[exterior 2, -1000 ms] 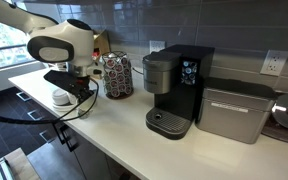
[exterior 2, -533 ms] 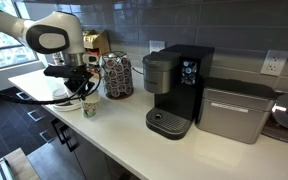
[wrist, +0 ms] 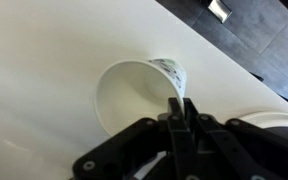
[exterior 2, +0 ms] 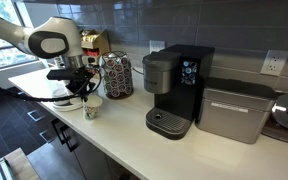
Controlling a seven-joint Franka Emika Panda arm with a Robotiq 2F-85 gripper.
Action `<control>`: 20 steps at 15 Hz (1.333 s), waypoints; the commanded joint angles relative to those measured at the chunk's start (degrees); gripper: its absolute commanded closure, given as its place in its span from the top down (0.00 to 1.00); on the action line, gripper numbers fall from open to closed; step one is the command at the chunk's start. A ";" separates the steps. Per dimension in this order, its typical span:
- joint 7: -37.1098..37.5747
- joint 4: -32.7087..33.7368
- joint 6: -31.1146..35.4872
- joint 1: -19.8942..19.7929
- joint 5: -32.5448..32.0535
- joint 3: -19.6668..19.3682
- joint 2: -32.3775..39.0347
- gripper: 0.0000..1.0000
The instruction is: Pick up one paper cup from the right stack and put it the right way up on the kitchen counter
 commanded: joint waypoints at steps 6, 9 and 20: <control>2.36 -0.33 0.53 0.83 -4.35 0.16 -1.05 0.60; 2.19 0.45 -1.28 1.01 -3.64 -0.28 -3.05 0.84; 5.88 5.47 -14.64 0.78 1.27 -4.46 -12.45 1.00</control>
